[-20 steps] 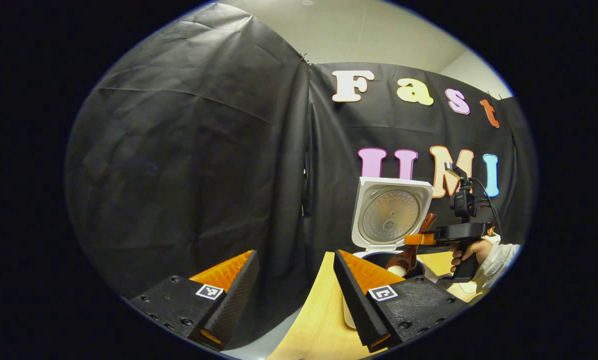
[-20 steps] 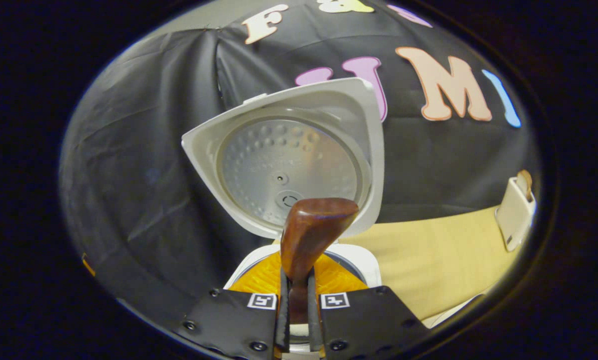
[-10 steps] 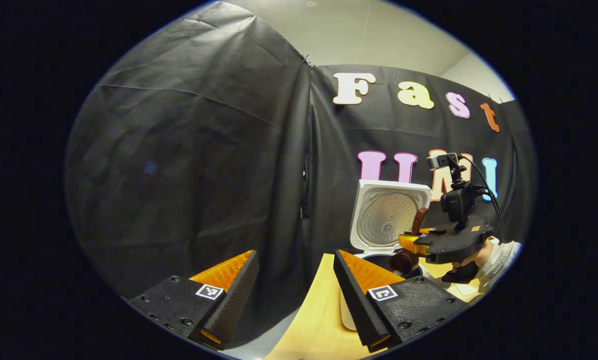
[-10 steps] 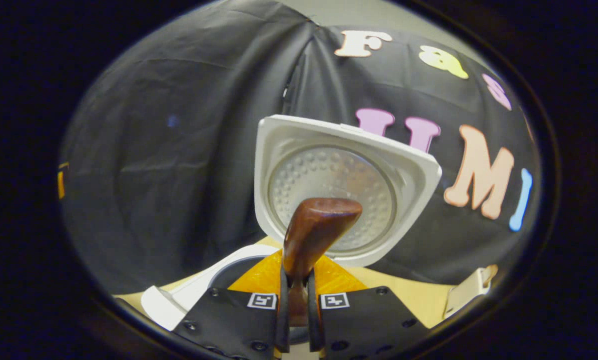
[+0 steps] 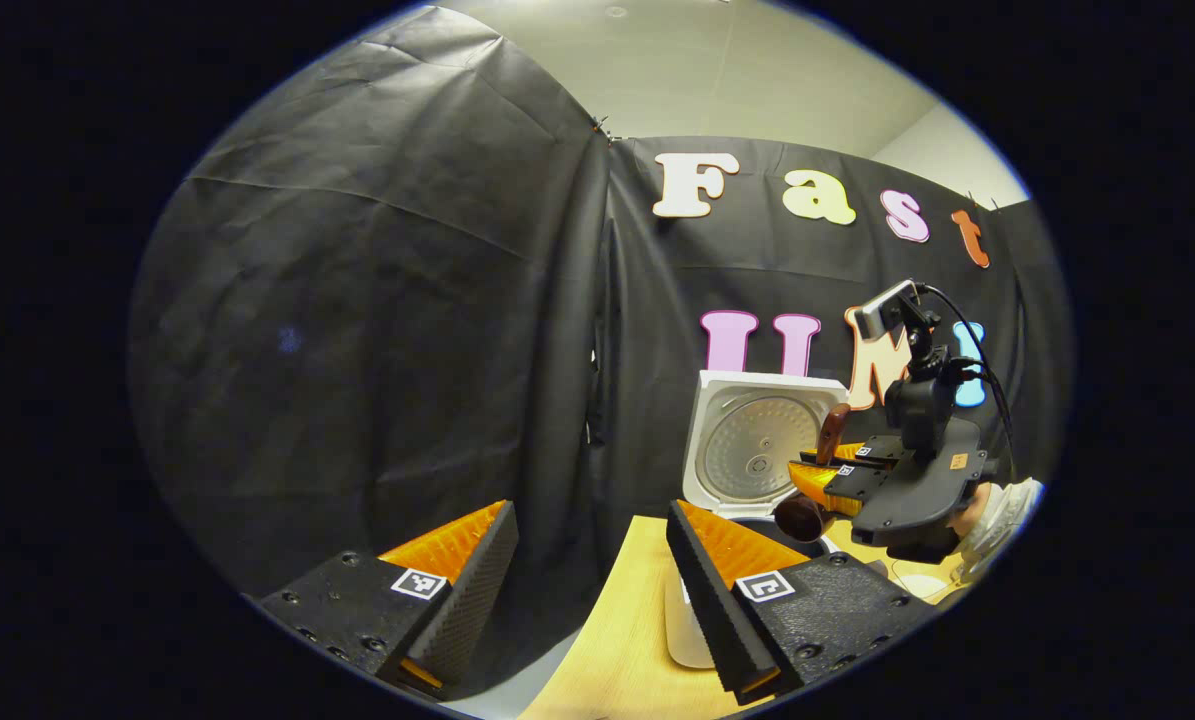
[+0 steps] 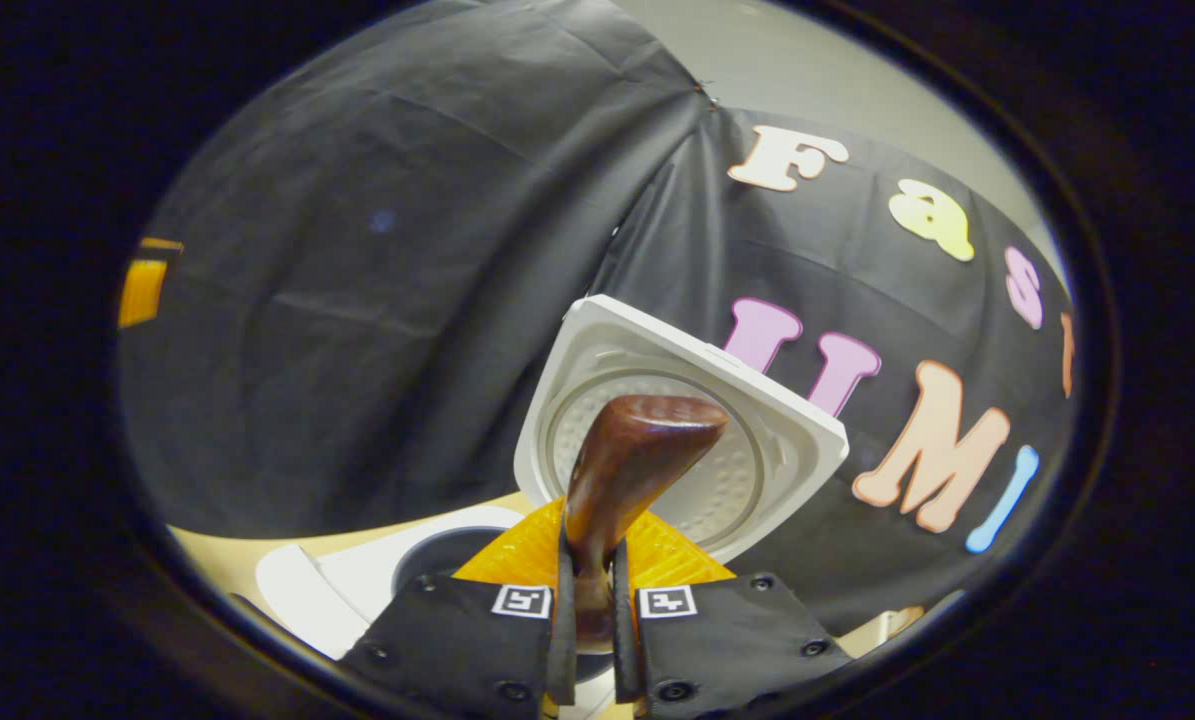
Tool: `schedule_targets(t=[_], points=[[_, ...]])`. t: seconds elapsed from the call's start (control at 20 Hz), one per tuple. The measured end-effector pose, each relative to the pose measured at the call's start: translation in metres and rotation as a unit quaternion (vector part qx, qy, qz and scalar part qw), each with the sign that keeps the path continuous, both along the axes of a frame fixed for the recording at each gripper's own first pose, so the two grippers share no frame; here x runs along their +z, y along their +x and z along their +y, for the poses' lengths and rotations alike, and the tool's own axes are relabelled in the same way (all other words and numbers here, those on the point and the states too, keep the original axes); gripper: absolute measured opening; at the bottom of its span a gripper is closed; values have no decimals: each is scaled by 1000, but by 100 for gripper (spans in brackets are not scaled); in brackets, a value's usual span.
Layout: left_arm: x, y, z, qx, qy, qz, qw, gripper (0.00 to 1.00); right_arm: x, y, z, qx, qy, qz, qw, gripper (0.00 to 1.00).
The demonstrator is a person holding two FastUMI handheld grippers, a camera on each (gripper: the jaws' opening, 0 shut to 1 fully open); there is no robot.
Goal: Close the left gripper, press the button to open the rice cooker; take a wooden spoon from the chopstick holder with the right hand, scoop a spoonful of rice and pour it into the rice cooker, then put the wooden spoon back into the chopstick holder.
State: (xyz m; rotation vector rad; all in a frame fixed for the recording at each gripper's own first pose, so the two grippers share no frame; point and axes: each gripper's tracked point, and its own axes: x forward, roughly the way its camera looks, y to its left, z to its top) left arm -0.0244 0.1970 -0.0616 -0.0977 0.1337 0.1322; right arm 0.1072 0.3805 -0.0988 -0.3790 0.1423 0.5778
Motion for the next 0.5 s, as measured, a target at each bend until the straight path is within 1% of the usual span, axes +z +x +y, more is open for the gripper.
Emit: schedule_targets(t=[0.15, 0.3, 0.35, 0.4, 0.45, 0.5], points=[[8, 6, -13, -10, 0, -8, 1000, 85, 8, 12, -28, -26, 56, 47, 997, 19], [17, 13, -28, -17, 1, -19, 1000, 85, 19, 17, -66, -52, 102, 65, 991, 18], [21, 15, -35, -21, -1, -24, 999, 85, 21, 18, -83, -63, 112, 70, 989, 18], [21, 18, -41, -25, -3, -26, 999, 89, 21, 19, -101, -74, 120, 75, 987, 18], [22, 21, -48, -28, -3, -26, 999, 89, 22, 21, -118, -86, 123, 78, 986, 19], [23, 25, -56, -33, -5, -26, 999, 85, 22, 23, -136, -98, 123, 78, 985, 19]])
